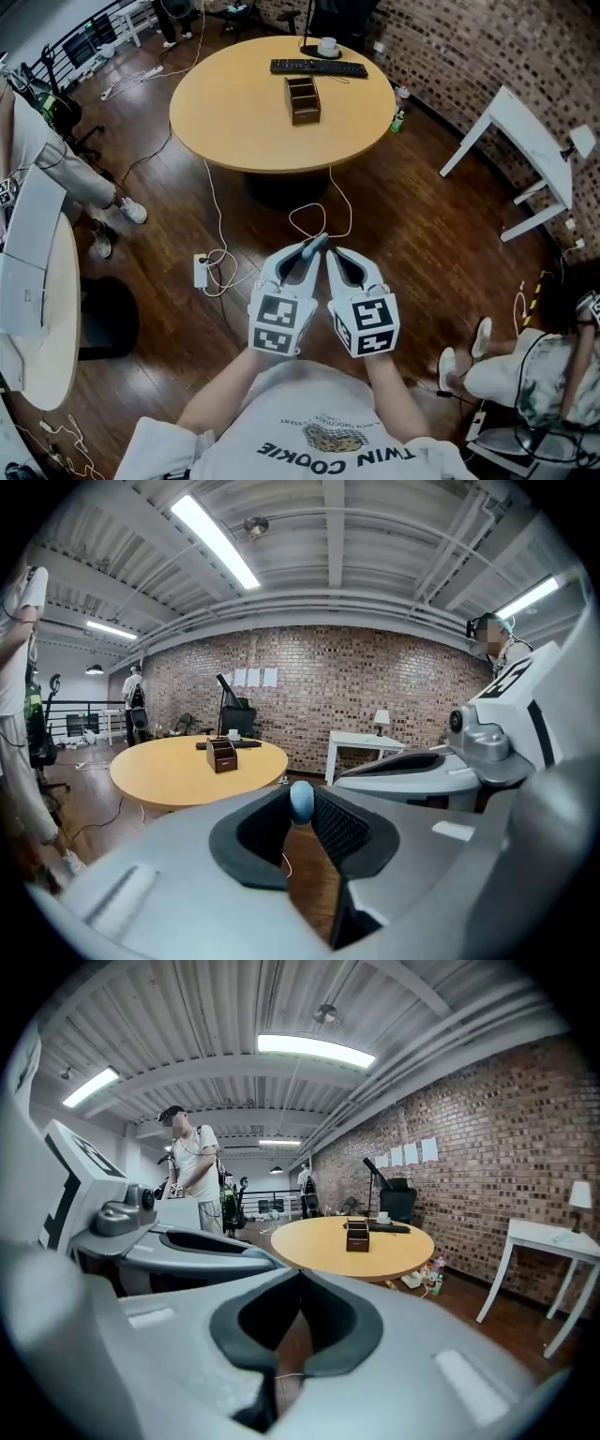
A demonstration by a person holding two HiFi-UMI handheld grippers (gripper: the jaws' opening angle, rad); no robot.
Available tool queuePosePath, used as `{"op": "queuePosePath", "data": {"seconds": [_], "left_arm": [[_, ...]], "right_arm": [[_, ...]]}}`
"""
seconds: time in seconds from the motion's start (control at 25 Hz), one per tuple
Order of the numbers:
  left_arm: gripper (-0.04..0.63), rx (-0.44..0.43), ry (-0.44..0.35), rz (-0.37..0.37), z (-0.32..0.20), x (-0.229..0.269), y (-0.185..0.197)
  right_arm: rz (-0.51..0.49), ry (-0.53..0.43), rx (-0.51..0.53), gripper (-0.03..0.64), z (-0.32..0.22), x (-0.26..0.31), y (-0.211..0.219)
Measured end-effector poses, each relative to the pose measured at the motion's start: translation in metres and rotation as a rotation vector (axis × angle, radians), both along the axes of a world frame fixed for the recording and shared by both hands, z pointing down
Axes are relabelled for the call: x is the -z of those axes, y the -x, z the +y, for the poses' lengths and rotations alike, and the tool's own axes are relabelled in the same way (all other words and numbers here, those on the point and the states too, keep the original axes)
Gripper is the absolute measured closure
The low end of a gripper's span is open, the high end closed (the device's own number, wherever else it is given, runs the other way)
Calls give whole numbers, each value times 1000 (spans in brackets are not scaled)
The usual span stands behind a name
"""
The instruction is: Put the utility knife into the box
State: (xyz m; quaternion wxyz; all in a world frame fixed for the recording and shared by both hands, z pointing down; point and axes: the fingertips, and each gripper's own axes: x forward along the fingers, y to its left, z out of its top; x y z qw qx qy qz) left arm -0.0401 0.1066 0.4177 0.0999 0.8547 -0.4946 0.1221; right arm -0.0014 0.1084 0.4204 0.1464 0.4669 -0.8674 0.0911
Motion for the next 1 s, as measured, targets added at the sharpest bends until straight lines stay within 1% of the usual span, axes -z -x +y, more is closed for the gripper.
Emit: {"op": "queuePosePath", "data": {"seconds": [0.2,0.44,0.68,1.0], "left_arm": [[523,-21,16,8,-15,-4,19],[523,-16,26,19,-40,-9,28],[523,-4,32,5,-73,-16,17],[523,55,25,-12,-154,-22,-16]], "right_arm": [[-4,26,-26,614,-15,-5,18],[-6,37,-21,614,-41,-8,27],[-6,44,-5,615,-73,-19,16],[-15,30,60,614,-157,-22,-17]]}}
